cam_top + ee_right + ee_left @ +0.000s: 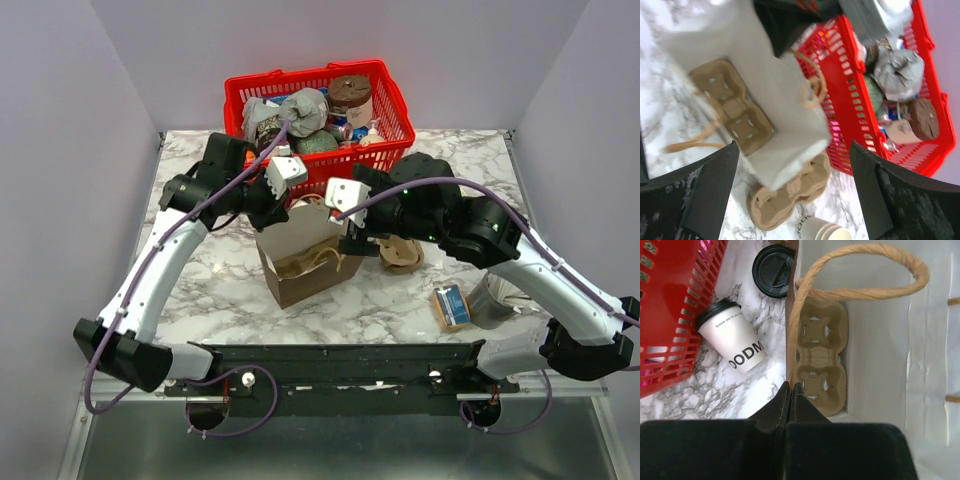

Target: Pack the takeout coffee

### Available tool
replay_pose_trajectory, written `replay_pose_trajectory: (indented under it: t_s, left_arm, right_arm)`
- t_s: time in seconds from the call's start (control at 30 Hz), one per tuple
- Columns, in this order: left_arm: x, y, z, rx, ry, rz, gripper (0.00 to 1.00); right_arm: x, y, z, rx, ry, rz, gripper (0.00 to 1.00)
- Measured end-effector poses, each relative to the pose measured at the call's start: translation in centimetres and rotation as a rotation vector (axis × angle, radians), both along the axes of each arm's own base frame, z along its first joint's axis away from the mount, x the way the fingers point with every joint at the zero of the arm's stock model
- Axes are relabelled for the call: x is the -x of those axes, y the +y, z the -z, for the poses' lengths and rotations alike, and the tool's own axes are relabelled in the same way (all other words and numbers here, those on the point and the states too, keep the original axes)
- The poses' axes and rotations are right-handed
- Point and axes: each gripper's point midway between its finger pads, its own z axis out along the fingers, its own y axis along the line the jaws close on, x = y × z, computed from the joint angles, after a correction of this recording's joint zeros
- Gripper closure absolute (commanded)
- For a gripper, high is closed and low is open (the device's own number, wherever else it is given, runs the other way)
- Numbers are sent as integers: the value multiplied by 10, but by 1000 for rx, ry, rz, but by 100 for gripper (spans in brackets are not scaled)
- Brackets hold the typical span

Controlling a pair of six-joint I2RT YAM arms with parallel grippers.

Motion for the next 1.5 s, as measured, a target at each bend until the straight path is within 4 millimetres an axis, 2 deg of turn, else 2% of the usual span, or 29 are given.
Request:
replay_pose_trajectory:
  t_s: [0.13,0.27,0.4,0.47,0.53,0.6,0.67,0.77,0.87,1.0,1.17,1.23,1.4,1.5]
  left_arm:
    - [19,13,-24,-11,-135,32,100]
    - [52,29,-46,-19,-303,77,100]
    - [81,37,-37,-54,-362,149,100]
    - [92,41,-25,-77,-374,181,100]
    - [105,46,-4,-113,-368,219,100]
    - [114,51,6,-136,-379,246,100]
    - [121,55,9,-150,-398,265,100]
    - [128,59,3,-145,-443,265,100]
    - [128,65,-2,-147,-441,208,100]
    - [112,75,-11,-179,-400,80,100]
    - [95,94,-14,-221,-354,-113,100]
    - [90,106,-16,-233,-340,-201,100]
    - [82,138,-21,-276,-321,-399,100]
    - [76,161,-22,-304,-294,-529,100]
  right_arm:
    - [-18,-12,-1,-25,-25,88,0]
    - [-25,-30,0,-57,-38,152,0]
    - [-24,-44,16,-46,-41,182,0]
    - [-25,-47,27,-28,-34,192,0]
    - [-26,-47,37,-12,-23,198,0]
    - [-27,-48,43,-1,-15,204,0]
    - [-27,-48,43,-1,-16,206,0]
    - [-29,-48,41,-9,-21,209,0]
    - [-30,-48,41,-10,-21,212,0]
    - [-31,-42,39,-14,-12,192,2]
    - [-33,-29,53,17,53,144,3]
    - [-33,-24,54,18,76,124,3]
    - [-47,-16,73,60,151,125,3]
    - [-52,-11,75,58,181,124,3]
